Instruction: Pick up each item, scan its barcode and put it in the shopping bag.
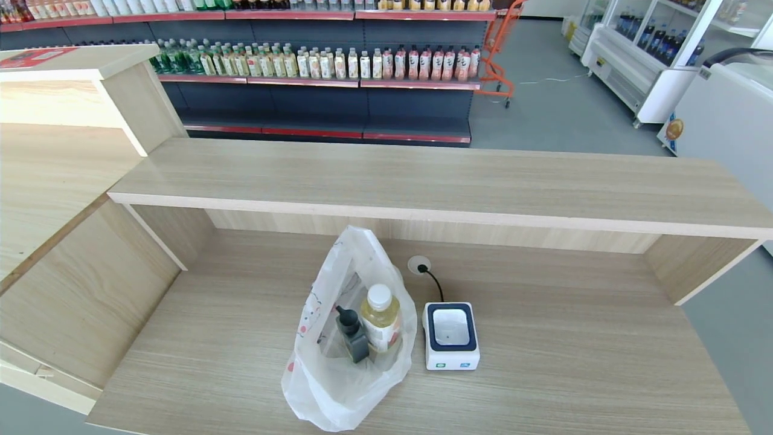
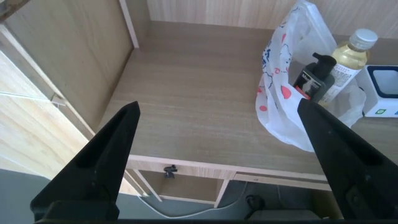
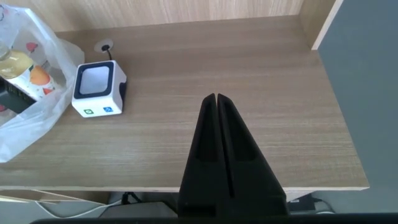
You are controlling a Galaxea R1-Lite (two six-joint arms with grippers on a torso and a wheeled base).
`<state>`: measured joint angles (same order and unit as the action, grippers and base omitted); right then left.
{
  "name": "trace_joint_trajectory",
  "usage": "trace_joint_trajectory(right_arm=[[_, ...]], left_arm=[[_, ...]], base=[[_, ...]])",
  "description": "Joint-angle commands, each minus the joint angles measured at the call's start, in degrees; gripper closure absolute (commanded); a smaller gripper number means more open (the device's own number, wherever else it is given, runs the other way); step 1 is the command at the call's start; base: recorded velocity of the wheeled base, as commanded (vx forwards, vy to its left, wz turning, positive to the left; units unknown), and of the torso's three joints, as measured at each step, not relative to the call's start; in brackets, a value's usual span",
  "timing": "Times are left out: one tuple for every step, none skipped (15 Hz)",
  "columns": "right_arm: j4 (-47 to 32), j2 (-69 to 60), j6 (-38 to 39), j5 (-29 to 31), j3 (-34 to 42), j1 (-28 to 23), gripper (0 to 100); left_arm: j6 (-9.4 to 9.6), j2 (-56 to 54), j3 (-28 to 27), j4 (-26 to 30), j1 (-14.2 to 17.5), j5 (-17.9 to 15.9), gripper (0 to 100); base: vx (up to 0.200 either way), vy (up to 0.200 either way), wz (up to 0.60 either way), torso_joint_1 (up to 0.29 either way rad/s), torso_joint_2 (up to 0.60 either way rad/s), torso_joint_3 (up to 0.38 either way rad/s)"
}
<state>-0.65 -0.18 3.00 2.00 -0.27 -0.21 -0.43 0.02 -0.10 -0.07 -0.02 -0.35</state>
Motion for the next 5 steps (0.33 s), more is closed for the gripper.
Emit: trace_joint_trajectory(right_arm=[[0.03, 0.18, -0.01, 0.02, 0.0, 0.03, 100], [-0.06, 0.18, -0.01, 0.02, 0.0, 0.03, 100], [0.03, 0.18, -0.01, 0.02, 0.0, 0.03, 100], [0.03, 0.18, -0.01, 0.02, 0.0, 0.03, 100], [0.03, 0.18, 0.25, 0.02, 0.0, 0.03, 100]], left_arm=[[-0.01, -0.02, 0.01, -0.01, 0.02, 0.0, 0], [-0.01, -0.02, 0.01, -0.01, 0.02, 0.0, 0], [-0.01, -0.02, 0.01, -0.01, 0.02, 0.0, 0], [-0.01, -0.02, 0.01, -0.01, 0.02, 0.0, 0], [-0.01, -0.02, 0.01, -0.01, 0.02, 0.0, 0]], base=[[0.0, 0.0, 0.0, 0.0, 0.0, 0.0], [0.0, 0.0, 0.0, 0.0, 0.0, 0.0], [0.0, 0.0, 0.0, 0.0, 0.0, 0.0], [0.0, 0.0, 0.0, 0.0, 0.0, 0.0], [0.0, 0.0, 0.0, 0.0, 0.0, 0.0]])
